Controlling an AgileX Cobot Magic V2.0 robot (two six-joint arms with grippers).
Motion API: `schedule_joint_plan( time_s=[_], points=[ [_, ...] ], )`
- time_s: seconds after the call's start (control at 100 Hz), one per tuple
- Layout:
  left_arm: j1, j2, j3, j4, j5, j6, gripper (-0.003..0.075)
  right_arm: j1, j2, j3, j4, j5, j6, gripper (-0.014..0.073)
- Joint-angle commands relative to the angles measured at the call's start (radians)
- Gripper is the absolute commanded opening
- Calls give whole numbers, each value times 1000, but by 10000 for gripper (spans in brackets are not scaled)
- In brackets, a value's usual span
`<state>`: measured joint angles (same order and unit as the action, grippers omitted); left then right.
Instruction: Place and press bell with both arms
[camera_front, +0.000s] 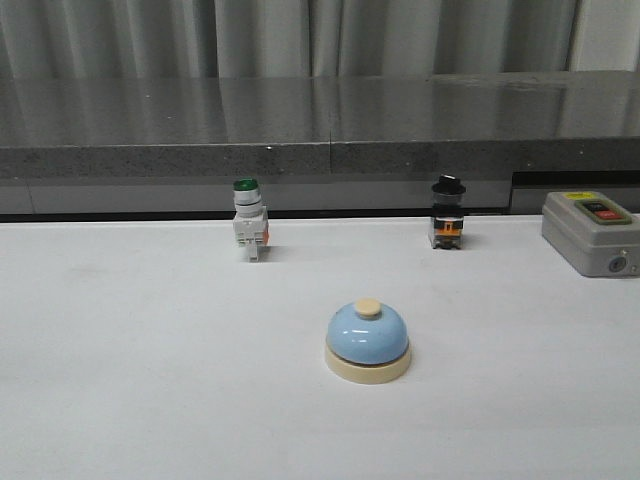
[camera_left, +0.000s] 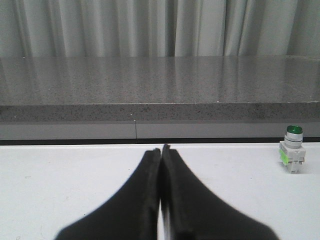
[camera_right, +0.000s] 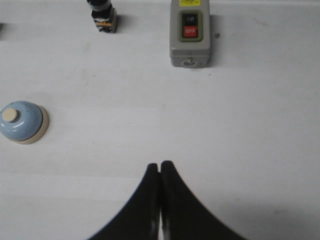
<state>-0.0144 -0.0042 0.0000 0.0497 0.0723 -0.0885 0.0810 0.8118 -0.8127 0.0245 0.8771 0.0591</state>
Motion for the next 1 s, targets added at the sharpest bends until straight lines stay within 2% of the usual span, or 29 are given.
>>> schedule_joint_plan(
  time_s=[0.0, 0.12, 0.33, 0.7, 0.99],
  points=[
    [2, -29, 44, -8, -88, -9, -20, 4, 55, -35, 53, -79, -53, -60],
    [2, -29, 44, -8, -88, -9, -20, 48, 163, -35, 105, -109, -101, -60],
    [2, -29, 43, -8, -88, -9, -20, 188, 364, -67, 105, -176, -101, -60],
    [2, -29, 43, -8, -88, -9, -20, 378, 727, -327, 105, -187, -101, -60],
    [2, -29, 43, -8, -88, -9, -20, 462, 919, -482, 105, -169, -101, -60]
  ],
)
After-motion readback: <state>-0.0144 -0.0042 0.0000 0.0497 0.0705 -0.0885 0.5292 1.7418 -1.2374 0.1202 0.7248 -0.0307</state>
